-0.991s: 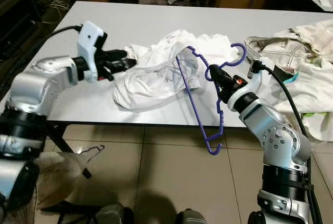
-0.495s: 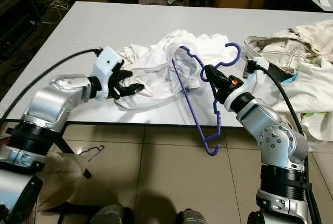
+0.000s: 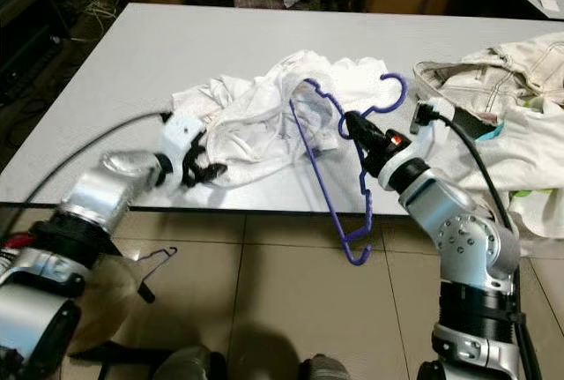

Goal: Hang hanger

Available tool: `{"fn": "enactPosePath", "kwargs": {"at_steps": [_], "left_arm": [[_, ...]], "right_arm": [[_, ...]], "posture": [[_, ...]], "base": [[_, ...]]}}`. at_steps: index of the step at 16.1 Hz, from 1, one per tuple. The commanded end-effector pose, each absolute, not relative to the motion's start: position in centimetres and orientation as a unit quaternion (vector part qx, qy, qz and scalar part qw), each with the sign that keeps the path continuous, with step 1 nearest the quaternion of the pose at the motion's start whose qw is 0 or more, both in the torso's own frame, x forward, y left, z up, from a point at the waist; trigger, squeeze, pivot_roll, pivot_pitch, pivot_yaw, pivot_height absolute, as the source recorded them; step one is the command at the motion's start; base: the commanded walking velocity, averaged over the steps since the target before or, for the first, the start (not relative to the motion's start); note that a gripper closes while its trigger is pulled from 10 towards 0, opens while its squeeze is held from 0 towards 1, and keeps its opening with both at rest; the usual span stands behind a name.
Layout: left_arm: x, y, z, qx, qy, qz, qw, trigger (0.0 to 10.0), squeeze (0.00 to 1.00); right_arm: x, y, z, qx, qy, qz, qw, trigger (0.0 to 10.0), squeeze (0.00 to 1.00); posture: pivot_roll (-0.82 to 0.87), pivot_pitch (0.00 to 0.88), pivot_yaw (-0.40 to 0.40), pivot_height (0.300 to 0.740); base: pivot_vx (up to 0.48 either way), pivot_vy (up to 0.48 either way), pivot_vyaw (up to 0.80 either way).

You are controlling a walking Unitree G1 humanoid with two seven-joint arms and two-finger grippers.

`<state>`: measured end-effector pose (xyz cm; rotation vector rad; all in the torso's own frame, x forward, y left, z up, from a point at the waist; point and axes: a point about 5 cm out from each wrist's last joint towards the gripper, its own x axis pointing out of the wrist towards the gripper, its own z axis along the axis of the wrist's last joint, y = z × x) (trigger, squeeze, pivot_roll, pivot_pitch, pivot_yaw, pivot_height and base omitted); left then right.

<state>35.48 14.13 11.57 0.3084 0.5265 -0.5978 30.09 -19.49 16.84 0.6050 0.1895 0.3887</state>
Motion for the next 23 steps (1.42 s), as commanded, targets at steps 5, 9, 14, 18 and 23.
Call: {"fn": "enactPosePath", "kwargs": {"at_steps": [5, 9, 14, 18, 23], "left_arm": [[35.9, 14.4, 11.9, 0.128, 0.236, -0.274, 0.924, 0.0, 0.00], [36.0, 14.3, 11.8, 0.116, 0.230, -0.276, 0.926, 0.0, 0.00], [35.8, 14.6, 11.1, 0.111, 0.233, -0.264, 0.929, 0.0, 0.00], [36.0, 15.1, 11.1, 0.114, 0.224, -0.246, 0.936, 0.0, 0.00], [36.8, 16.2, 13.2, 0.107, 0.169, -0.229, 0.953, 0.0, 0.00]], "right_arm": [[29.6, -19.8, 17.7, 0.286, 0.073, 0.192, 0.936, 10.0, 0.00], [29.6, -19.4, 17.6, 0.285, 0.078, 0.197, 0.935, 10.0, 0.00], [29.6, -19.2, 17.5, 0.284, 0.080, 0.201, 0.934, 10.0, 0.00], [29.6, -19.1, 17.4, 0.284, 0.081, 0.203, 0.933, 10.0, 0.00], [29.6, -19.2, 17.4, 0.283, 0.082, 0.201, 0.934, 10.0, 0.00]], "posture": [[-0.11, 0.000, 0.045, 0.740], [-0.10, 0.000, 0.036, 0.740], [-0.10, 0.000, 0.034, 0.740], [-0.10, 0.000, 0.034, 0.740], [-0.10, 0.000, 0.030, 0.740]], "base": [[0.000, 0.000, 0.00], [0.000, 0.000, 0.00], [0.000, 0.000, 0.00], [0.000, 0.000, 0.00], [0.000, 0.000, 0.00]]}}
